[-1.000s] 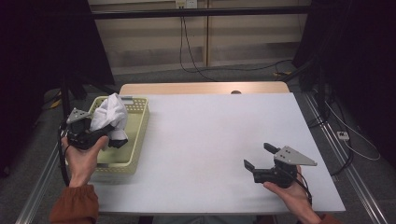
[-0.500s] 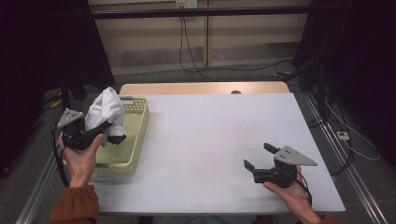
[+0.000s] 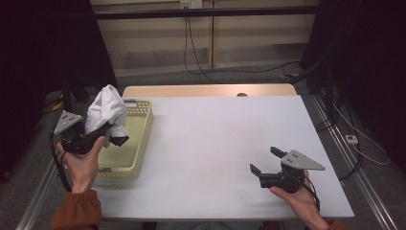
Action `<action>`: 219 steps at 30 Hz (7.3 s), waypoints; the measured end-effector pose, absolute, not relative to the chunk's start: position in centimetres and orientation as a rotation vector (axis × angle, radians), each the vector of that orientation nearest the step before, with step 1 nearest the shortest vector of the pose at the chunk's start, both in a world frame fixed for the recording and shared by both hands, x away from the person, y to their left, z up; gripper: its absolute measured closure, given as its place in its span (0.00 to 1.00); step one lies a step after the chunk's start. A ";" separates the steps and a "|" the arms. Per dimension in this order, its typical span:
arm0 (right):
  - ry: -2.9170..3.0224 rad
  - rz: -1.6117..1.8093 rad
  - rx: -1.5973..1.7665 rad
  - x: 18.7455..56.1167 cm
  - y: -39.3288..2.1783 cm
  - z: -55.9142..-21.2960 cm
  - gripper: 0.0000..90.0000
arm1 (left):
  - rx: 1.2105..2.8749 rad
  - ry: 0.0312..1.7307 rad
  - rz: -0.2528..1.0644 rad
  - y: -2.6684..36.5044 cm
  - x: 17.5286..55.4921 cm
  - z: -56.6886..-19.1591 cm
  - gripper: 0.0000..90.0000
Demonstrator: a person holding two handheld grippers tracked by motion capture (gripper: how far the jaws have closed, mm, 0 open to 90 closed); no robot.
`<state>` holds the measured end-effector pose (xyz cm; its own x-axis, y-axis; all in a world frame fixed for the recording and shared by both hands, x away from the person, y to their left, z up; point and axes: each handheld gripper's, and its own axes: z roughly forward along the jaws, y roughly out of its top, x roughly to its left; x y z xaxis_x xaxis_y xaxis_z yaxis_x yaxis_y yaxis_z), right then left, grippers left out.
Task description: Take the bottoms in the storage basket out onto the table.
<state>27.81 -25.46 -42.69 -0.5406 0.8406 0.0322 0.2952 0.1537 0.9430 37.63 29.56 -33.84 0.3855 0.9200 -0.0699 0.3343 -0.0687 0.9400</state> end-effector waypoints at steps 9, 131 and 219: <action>1.922 1.388 1.077 27.8 -25.5 -42.7 0.05 | 1.604 1.110 0.731 29.2 37.2 -33.2 0.76; 1.935 1.388 1.081 28.0 -25.4 -42.8 0.05 | 1.607 0.797 0.533 15.0 39.0 -27.4 0.75; 1.948 1.394 1.077 27.9 -25.3 -42.8 0.05 | 1.878 0.757 0.426 8.4 41.1 -34.6 0.75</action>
<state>27.94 -25.33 -42.85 -0.5557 0.8304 0.0415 0.3070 0.1586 0.9384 41.06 8.45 -34.65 0.7397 0.6714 -0.0452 0.3096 -0.2799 0.9087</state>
